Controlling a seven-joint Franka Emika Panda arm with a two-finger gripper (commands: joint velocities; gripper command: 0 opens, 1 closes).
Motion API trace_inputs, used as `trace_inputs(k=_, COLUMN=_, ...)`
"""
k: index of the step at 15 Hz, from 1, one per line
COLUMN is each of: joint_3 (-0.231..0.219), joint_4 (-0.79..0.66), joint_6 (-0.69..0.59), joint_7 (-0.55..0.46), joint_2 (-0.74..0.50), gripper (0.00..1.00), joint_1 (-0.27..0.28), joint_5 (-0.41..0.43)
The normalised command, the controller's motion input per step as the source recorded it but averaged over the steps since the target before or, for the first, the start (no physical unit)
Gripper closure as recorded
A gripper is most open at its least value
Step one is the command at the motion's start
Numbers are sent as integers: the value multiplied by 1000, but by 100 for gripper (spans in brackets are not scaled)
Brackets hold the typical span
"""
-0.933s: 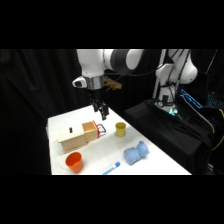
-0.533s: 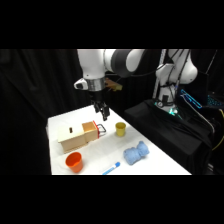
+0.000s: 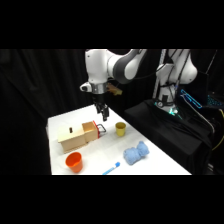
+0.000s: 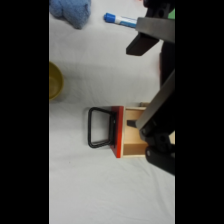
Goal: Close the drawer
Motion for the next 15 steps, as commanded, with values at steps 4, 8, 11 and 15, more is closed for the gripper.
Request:
trace_inputs(k=4, joint_3=-11, joint_4=-217, joint_6=386, joint_7=-146, joint_2=-76, gripper=0, joint_1=-86, joint_5=213)
trace_inputs(k=8, joint_3=11, joint_4=-177, joint_6=283, joint_7=-228, joint_2=-77, gripper=0, joint_1=-70, joint_5=230)
trace_inputs(k=11, joint_3=31, joint_4=-171, joint_6=324, joint_7=-241, joint_2=-21, gripper=0, joint_1=-51, joint_5=200)
trace_inputs(k=15, joint_3=10, joint_4=-105, joint_6=407, joint_7=-143, joint_2=103, gripper=0, joint_1=-44, joint_5=82)
